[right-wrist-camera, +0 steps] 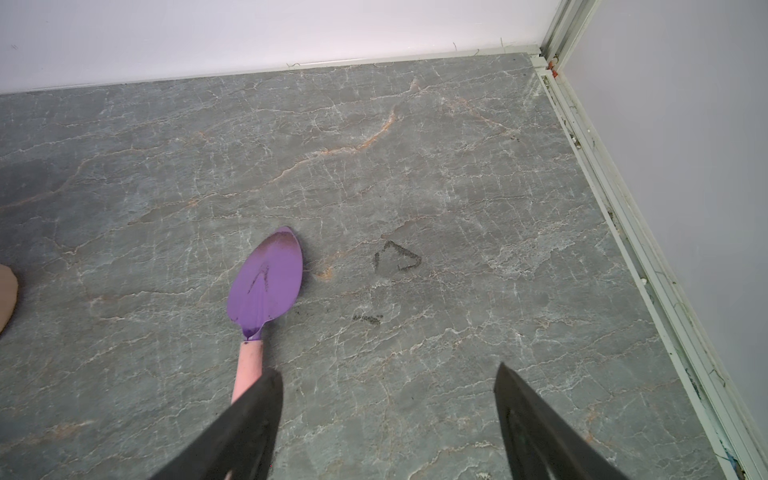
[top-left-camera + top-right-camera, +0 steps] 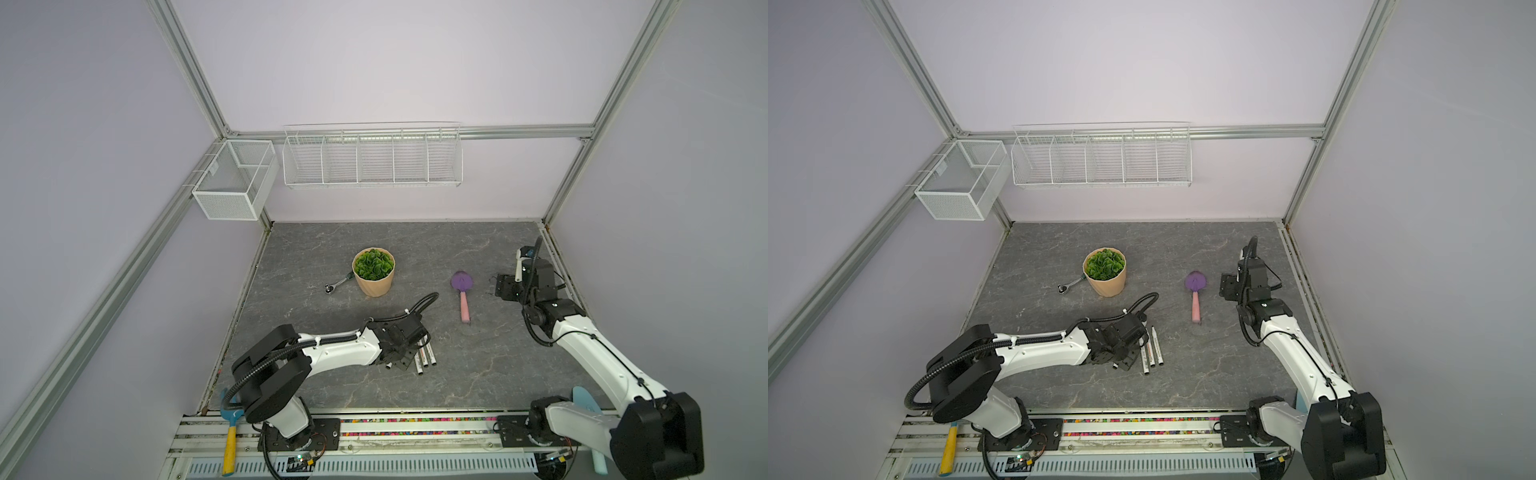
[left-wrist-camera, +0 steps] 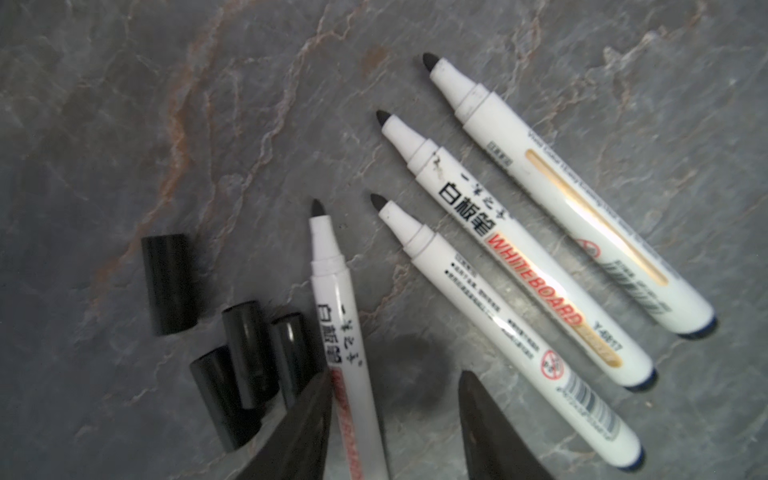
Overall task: Insert the pens into the pen caps
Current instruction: 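Reach the left gripper over the white markers and close on one, then lift the white marker with the left gripper while the right gripper moves toward it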
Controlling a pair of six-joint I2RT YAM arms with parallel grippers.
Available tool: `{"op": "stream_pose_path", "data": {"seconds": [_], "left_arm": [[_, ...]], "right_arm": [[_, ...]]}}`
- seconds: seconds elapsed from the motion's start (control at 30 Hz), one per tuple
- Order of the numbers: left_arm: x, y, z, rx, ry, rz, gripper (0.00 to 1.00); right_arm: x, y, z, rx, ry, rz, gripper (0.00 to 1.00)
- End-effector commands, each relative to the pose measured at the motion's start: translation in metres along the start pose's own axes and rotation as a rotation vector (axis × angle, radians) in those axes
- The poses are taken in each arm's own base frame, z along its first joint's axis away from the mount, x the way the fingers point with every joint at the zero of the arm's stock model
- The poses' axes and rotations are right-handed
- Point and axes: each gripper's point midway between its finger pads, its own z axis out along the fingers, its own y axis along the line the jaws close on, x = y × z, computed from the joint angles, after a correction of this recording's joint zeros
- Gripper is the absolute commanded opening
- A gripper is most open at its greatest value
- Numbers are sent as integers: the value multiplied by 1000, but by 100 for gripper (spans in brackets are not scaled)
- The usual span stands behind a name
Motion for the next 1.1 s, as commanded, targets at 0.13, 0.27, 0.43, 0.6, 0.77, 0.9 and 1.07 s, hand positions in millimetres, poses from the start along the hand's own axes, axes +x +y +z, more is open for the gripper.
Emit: {"op": "stream_pose_path", "data": {"seconds": [0.13,0.27,0.43,0.6,0.77,0.9,1.07], "left_arm": [[1,0,2,23,44,-38,47],[4,2,2,15,49,-44,41],[5,-1,5,20,72,-11,37],[3,-3,11,14,105,24,26],[3,-2,17,4,113,34,11],[1,2,19,-19,101,42,0],[-32,2,3,-27,15,26,0]], "right_arm": [[-5,-7,-3,34,-9,13,82],[-3,-8,-3,38,-3,16,82],[-5,-10,-4,53,-13,16,82],[-7,-15,-7,72,-24,16,83],[-8,-16,-10,73,-24,19,83],[-7,-11,-13,39,-15,25,83],[-1,14,-17,-102,26,37,83]]}}
